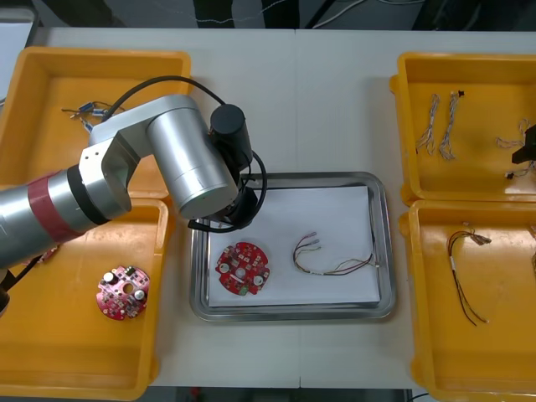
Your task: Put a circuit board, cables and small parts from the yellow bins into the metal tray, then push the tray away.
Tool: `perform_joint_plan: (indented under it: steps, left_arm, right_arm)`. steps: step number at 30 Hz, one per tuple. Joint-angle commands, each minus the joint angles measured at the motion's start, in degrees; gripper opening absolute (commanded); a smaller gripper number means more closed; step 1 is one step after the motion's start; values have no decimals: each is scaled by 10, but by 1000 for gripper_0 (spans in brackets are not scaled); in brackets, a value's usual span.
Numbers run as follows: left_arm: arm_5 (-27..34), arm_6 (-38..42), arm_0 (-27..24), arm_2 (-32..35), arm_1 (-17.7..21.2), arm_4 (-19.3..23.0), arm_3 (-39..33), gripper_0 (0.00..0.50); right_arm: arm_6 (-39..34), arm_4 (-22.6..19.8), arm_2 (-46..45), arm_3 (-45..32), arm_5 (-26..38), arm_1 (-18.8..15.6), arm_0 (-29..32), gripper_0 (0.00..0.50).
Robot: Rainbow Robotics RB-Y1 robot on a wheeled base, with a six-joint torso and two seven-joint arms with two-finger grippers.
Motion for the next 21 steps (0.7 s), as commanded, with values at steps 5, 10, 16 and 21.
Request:
perform_joint_plan:
  steps: [5,10,16,21]
  left_arm:
    - [-46,45,-21,-22,-15,-9,31,0]
    - [-47,50,-21,-24,-15,-10,31,0]
    - [-48,61,-21,-24,-16,-9,27,231]
    - [-48,67,-21,-23,-17,-8,20,500]
  right_arm:
    - [-6,12,11,12,-40,20,-24,500]
    - [-13,18,32,13,-51,23,-22,500]
    - [-21,17,46,14,-56,26,-15,500]
    - [-21,17,47,28,-68,33,-13,500]
